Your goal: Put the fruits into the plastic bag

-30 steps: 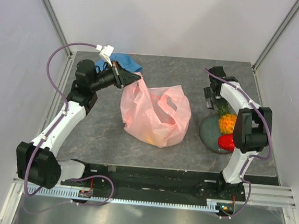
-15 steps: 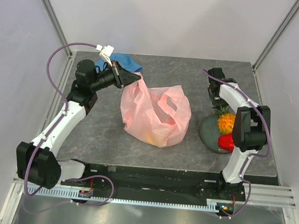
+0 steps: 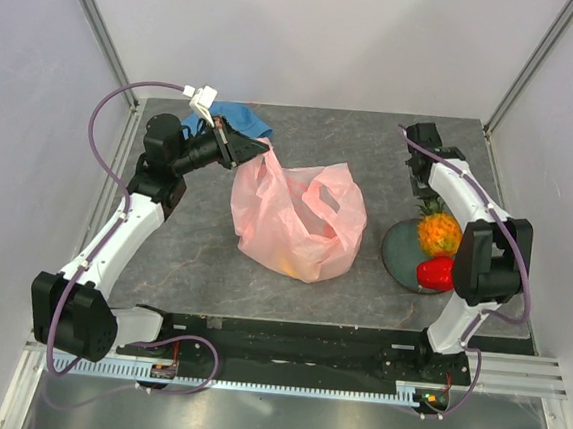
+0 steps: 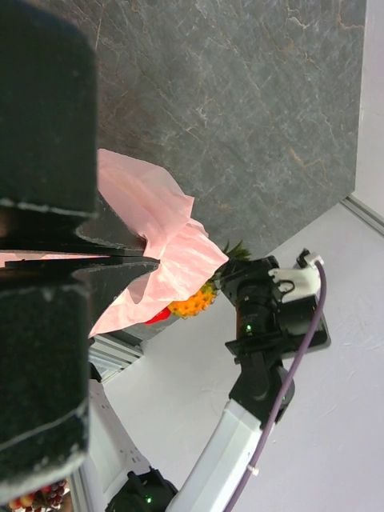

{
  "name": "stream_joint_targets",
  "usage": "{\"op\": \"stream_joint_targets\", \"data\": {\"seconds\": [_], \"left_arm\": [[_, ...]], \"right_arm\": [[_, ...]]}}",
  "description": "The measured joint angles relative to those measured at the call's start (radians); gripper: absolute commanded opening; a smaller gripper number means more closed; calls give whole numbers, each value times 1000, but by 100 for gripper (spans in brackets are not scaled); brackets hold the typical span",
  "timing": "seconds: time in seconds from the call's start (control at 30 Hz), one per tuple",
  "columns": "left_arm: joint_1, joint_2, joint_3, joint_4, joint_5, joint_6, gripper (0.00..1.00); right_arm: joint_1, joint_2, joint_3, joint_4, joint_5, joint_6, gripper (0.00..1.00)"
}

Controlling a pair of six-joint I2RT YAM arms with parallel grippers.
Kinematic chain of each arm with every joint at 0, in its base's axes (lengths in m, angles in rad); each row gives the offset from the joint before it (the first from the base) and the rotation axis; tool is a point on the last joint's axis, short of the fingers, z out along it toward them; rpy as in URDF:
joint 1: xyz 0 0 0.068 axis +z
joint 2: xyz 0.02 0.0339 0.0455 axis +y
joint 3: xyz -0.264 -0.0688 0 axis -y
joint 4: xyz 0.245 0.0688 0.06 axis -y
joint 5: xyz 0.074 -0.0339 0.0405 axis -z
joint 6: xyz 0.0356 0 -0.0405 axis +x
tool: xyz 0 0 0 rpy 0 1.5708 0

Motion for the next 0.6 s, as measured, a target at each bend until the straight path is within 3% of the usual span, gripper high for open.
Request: {"op": "stream_joint_targets", "data": {"seconds": [0.37,0.5,0.6], "left_arm": [[0,0,0,2,1,0,2],[0,0,0,6,1,-1,1],[0,0,0,13,1,-1,1]], "right_arm": [[0,-91,281,-92,7,49,0],[0,-204,374,-56,-82,126,0],[0,-343,347,49,-202,231,0]]}}
